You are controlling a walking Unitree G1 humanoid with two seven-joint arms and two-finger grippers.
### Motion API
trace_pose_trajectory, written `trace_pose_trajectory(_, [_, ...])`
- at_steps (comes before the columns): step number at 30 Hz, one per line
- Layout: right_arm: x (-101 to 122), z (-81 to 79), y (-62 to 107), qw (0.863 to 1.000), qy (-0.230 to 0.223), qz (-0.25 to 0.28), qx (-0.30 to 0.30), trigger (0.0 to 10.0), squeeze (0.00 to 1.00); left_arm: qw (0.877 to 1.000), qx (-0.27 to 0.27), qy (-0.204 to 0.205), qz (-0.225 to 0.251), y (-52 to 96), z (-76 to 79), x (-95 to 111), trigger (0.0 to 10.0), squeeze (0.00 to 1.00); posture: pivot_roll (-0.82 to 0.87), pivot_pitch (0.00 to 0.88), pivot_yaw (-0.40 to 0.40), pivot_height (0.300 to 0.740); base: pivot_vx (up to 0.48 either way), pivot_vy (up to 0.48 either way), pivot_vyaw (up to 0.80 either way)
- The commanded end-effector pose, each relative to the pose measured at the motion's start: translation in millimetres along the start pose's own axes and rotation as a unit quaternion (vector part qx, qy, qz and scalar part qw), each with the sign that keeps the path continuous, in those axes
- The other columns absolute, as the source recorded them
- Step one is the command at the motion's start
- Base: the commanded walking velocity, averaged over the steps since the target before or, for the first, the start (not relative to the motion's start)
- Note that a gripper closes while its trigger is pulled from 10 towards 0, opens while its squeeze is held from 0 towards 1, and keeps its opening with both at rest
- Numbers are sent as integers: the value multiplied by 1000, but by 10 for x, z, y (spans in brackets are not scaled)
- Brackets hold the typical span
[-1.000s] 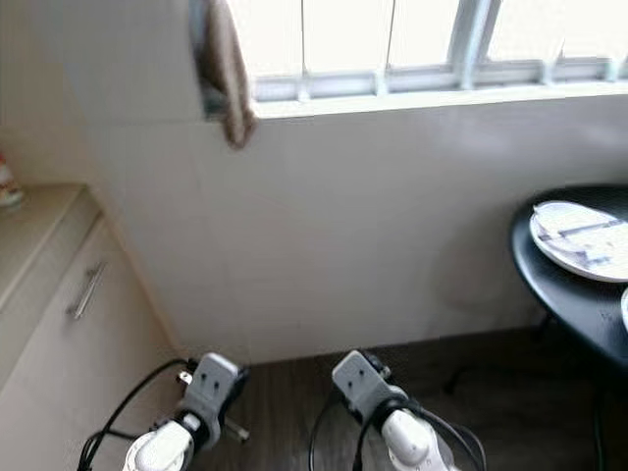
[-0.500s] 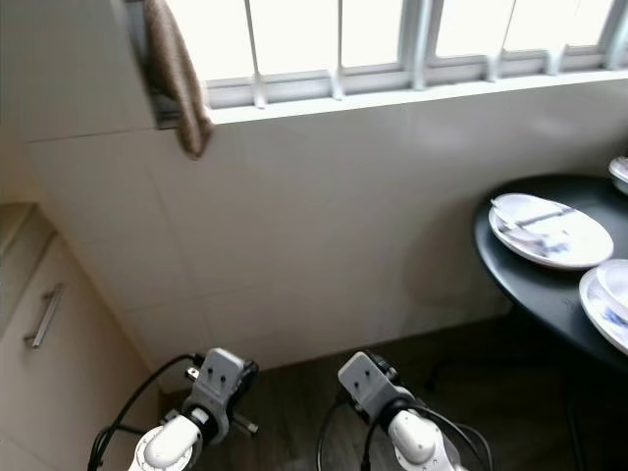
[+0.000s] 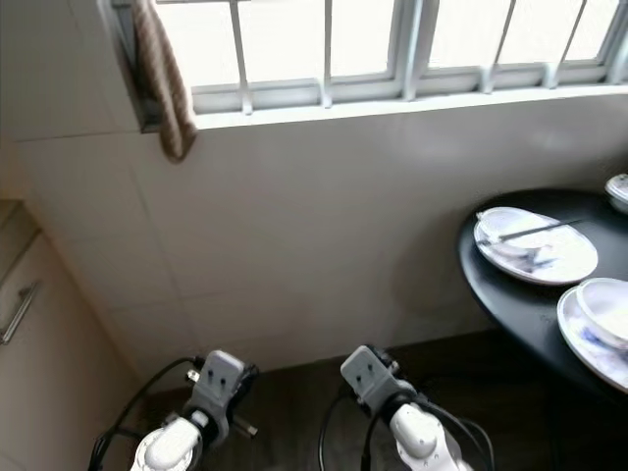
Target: Kitchen organization
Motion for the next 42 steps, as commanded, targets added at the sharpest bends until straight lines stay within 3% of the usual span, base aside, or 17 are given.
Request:
trace_pose_trajectory(1, [15, -19, -2, 1000, -1, 3, 3, 10000, 0, 1000, 5, -2, 6, -9, -36, 33, 10000, 0, -99, 0, 38, 740, 0, 0, 0])
trace_pose_trajectory(7, [26, -13, -5, 1000, -1, 7, 1, 10000, 0, 1000, 6, -1, 8, -11, -41, 37, 10000, 0, -98, 0, 37, 740, 0, 0, 0])
trace_pose_trajectory(19, [56, 13, -12, 1000, -1, 15, -11, 10000, 0, 1000, 7, -2, 8, -19, -55, 41, 10000, 0, -98, 0, 38, 740, 0, -452, 0])
trace_pose_trajectory(29, [67, 32, -6, 1000, 2, 18, -15, 10000, 0, 1000, 8, 0, 11, -21, -47, 57, 10000, 0, -99, 0, 36, 740, 0, -91, 0])
trace_pose_trajectory(38, [340, 178, 47, 990, 44, 104, -87, 10000, 0, 1000, 10, 11, 22, -9, -45, 81, 10000, 0, -96, 0, 33, 740, 0, -34, 0])
trace_pose_trajectory(42, [411, 290, 57, 984, 35, 123, -128, 10000, 0, 1000, 10, 13, 23, -9, -44, 83, 10000, 0, -95, 0, 33, 740, 0, 0, 0])
Point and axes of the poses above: a point about 5 cm out from each wrist's last joint towards the gripper, its own y axis pointing back from the gripper into the wrist, its own x axis along the axis of the wrist's last joint, z = x × y, the point moved 2 cm from there along -y, pointing out of the wrist towards the gripper, and after that the axes turned 13 degrees about -y, right-handed, at the moved point
